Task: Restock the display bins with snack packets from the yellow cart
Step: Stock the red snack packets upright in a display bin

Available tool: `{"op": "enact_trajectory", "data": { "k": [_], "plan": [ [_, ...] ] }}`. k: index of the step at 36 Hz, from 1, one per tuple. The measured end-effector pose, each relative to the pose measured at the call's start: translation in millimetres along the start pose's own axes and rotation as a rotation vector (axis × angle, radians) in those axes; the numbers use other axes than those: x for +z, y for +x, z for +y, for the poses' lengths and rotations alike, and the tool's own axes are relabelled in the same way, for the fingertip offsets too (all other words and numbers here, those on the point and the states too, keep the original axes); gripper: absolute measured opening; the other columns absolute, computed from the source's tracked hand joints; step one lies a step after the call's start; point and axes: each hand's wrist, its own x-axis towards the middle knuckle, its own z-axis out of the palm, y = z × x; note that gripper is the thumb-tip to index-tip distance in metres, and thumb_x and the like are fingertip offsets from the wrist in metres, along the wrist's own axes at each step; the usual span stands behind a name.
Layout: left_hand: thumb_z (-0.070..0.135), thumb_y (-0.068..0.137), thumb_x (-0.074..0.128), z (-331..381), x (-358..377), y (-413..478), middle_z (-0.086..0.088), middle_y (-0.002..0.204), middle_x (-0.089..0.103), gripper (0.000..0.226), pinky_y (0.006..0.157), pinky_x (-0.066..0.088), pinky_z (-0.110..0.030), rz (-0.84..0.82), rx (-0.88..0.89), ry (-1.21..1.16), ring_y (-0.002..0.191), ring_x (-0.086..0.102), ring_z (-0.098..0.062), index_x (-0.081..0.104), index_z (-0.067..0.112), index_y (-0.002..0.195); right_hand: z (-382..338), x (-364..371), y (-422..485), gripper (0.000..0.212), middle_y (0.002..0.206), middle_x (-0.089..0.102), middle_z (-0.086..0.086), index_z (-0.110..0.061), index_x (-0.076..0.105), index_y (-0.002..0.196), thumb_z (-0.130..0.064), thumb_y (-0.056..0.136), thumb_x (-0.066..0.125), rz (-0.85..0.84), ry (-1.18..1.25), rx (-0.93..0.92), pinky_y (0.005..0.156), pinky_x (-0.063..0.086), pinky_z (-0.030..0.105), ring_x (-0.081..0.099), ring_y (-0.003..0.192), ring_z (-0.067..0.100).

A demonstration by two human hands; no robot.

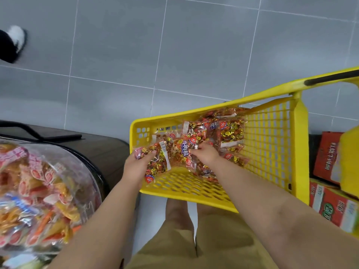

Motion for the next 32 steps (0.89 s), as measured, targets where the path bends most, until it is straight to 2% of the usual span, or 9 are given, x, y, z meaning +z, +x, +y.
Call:
{"op": "enact_trajectory", "data": {
  "k": [3, 6, 11, 15, 18, 21, 23, 28, 32],
  "plan": [
    [0.015, 0.082, 0.074, -7.8, -10.4, 0.5, -0.008, 0.1, 0.074, 0.018, 0.085, 0.056, -0.047, 0.014, 0.009, 0.0, 0.092, 0.071, -0.028, 0.069, 0.023, 0.097, -3.6, 15.3, 7.7, 0.079, 0.15, 0.033, 0.014, -0.004, 0.026, 0.146, -0.047, 0.088, 0.059, -0.04, -0.097, -0.009, 0.106, 0.033, 0.034, 0.035, 0.135, 0.031],
    [0.016, 0.082, 0.075, -13.1, -16.3, 0.1, -0.008, 0.1, 0.073, 0.017, 0.084, 0.056, -0.045, 0.026, 0.004, 0.03, 0.091, 0.071, -0.027, 0.068, 0.023, 0.096, -4.4, 24.0, 8.8, 0.067, 0.148, 0.037, 0.012, -0.007, 0.031, 0.145, -0.039, 0.092, 0.057, 0.013, -0.124, -0.048, 0.105, 0.034, 0.034, 0.039, 0.133, 0.029],
    [0.015, 0.085, 0.072, -12.6, -15.8, -6.6, -0.011, 0.106, 0.071, 0.018, 0.09, 0.053, -0.053, 0.004, -0.032, -0.015, 0.096, 0.068, -0.031, 0.067, 0.019, 0.102, -0.4, 9.6, -9.0, 0.045, 0.123, 0.054, 0.011, -0.011, 0.044, 0.129, -0.028, 0.09, 0.06, 0.059, 0.105, -0.072, 0.071, 0.042, 0.028, 0.052, 0.094, 0.02],
    [0.012, 0.09, 0.064, -7.4, -9.8, -12.6, -0.015, 0.11, 0.07, 0.024, 0.089, 0.053, -0.052, -0.037, -0.067, -0.126, 0.096, 0.069, -0.032, 0.064, 0.013, 0.114, 4.3, -26.0, -36.0, 0.06, 0.139, 0.044, 0.01, -0.012, 0.036, 0.14, -0.031, 0.088, 0.062, 0.071, 0.234, -0.13, 0.09, 0.04, 0.034, 0.048, 0.116, 0.023],
    [0.014, 0.092, 0.062, -1.9, -4.3, -16.4, -0.014, 0.11, 0.07, 0.023, 0.09, 0.052, -0.052, -0.072, -0.073, -0.126, 0.096, 0.068, -0.032, 0.063, 0.014, 0.115, 4.1, -51.5, -61.5, 0.069, 0.144, 0.042, 0.002, -0.015, 0.035, 0.143, -0.034, 0.085, 0.066, -0.038, 0.257, -0.192, 0.085, 0.041, 0.028, 0.046, 0.116, 0.015],
    [0.016, 0.093, 0.061, 3.2, 2.8, -18.4, -0.011, 0.11, 0.071, 0.028, 0.091, 0.052, -0.052, -0.168, -0.077, -0.097, 0.098, 0.069, -0.029, 0.061, 0.016, 0.121, -3.5, -64.0, -79.5, 0.034, 0.114, 0.061, -0.01, -0.032, 0.061, 0.11, -0.034, 0.078, 0.073, -0.192, 0.153, -0.225, 0.078, 0.045, 0.02, 0.057, 0.108, 0.01],
    [0.022, 0.093, 0.061, 7.3, 8.1, -20.4, -0.011, 0.116, 0.069, 0.035, 0.094, 0.051, -0.053, -0.237, -0.11, -0.058, 0.103, 0.067, -0.029, 0.057, 0.017, 0.127, -12.3, -62.9, -85.9, 0.021, 0.098, 0.06, -0.018, -0.038, 0.063, 0.091, -0.038, 0.075, 0.076, -0.257, 0.046, -0.242, 0.078, 0.046, 0.019, 0.058, 0.096, 0.0],
    [0.04, 0.069, 0.074, 15.0, 17.3, -24.8, -0.009, 0.12, 0.068, 0.069, 0.091, 0.052, -0.05, -0.4, -0.144, 0.014, 0.107, 0.066, -0.028, 0.053, 0.018, 0.131, -27.4, -47.1, -79.0, 0.033, 0.098, 0.067, 0.001, -0.016, 0.068, 0.098, -0.032, 0.072, 0.08, -0.139, 0.088, -0.299, 0.072, 0.042, 0.023, 0.059, 0.085, 0.01],
    [0.039, 0.048, 0.085, 12.9, 20.0, -23.7, -0.008, 0.113, 0.07, 0.092, 0.099, 0.046, -0.055, -0.452, -0.137, 0.119, 0.108, 0.065, -0.029, 0.053, 0.018, 0.131, -34.4, -35.8, -72.6, 0.018, 0.082, 0.06, -0.008, -0.027, 0.063, 0.079, -0.029, 0.072, 0.08, -0.139, 0.192, -0.329, 0.058, 0.037, 0.019, 0.053, 0.071, 0.004]
  ]
}}
